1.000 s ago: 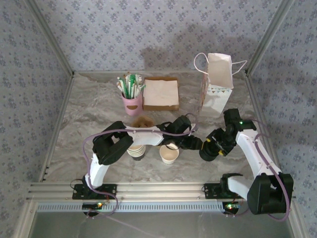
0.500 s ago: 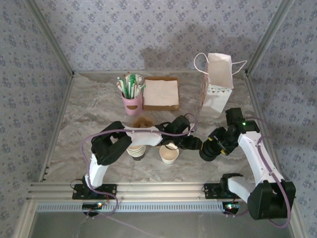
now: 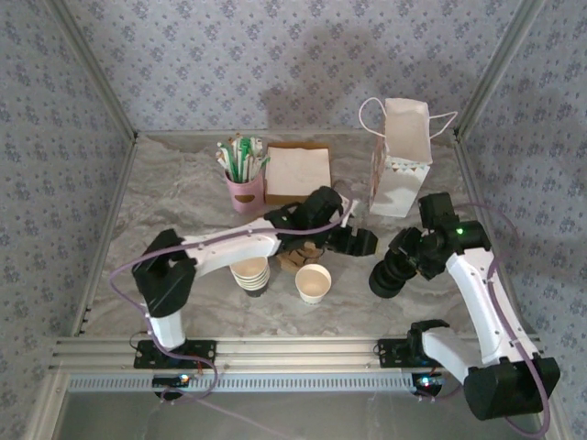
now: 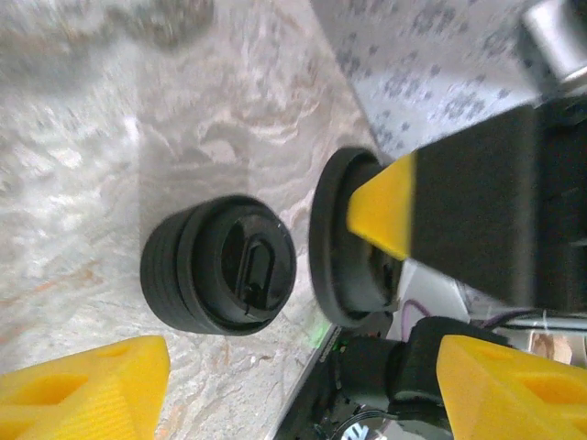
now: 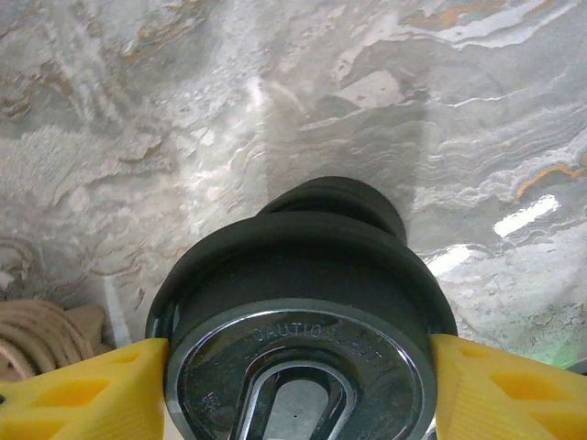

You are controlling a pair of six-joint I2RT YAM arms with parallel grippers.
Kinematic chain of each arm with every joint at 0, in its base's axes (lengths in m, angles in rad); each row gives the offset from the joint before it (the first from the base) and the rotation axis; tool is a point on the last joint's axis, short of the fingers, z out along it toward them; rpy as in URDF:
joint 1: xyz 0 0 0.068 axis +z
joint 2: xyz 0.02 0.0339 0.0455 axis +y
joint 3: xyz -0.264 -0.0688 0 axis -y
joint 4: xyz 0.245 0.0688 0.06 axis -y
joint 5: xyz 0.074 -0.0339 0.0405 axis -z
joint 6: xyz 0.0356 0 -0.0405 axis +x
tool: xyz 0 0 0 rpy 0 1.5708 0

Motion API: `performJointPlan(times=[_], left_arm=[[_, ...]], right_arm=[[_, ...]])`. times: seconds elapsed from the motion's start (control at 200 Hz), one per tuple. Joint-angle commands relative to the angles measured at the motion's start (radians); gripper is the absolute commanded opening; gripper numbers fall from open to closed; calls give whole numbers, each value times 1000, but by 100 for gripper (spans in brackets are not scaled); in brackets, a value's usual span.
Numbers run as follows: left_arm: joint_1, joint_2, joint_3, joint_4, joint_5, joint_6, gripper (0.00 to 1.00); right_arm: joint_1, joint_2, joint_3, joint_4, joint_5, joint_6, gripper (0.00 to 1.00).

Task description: Pack the takeout coffee

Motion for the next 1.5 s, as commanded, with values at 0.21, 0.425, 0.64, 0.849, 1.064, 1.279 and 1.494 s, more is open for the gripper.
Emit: performJointPlan(times=[0.21, 0.425, 0.64, 0.849, 1.064, 1.279, 1.494], left_arm=[[100, -342, -90, -240, -171, 120, 99], [157, -588, -204, -371, -301, 140, 99], [190, -777, -264, -504, -416, 155, 99], [211, -870, -303, -549, -458, 154, 99], [217, -904, -328, -559, -480, 152, 99], [225, -926, -343, -559, -486, 151, 99], [228, -929, -345, -560, -485, 154, 99]], right_arm=[[276, 78, 137, -36, 88, 44, 69], [486, 188, 201, -16, 111, 70, 69], [676, 312, 328, -35, 151, 91, 69], [805, 432, 399, -53, 157, 116, 69], [877, 515, 437, -76, 153, 135, 69], [900, 553, 441, -74, 144, 143, 69], [906, 592, 445, -60, 125, 145, 69]])
